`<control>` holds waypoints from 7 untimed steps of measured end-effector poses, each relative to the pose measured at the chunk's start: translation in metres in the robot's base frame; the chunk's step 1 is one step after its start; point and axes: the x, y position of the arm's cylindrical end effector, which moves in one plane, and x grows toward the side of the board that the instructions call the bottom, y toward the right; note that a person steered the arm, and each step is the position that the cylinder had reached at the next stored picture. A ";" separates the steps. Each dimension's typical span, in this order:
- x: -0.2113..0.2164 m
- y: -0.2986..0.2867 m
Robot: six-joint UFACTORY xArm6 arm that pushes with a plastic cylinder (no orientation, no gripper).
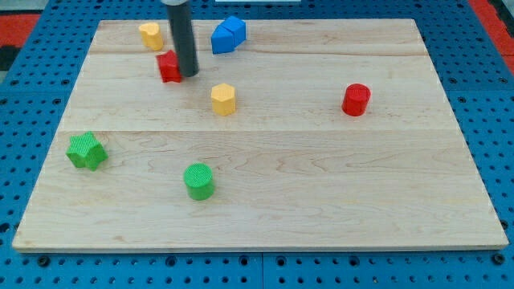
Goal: Move the red circle towards the red star
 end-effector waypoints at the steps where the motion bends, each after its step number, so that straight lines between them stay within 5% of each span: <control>1: 0.000 -0.047; 2: 0.000 -0.066; 5: 0.002 0.271; 7: 0.025 0.354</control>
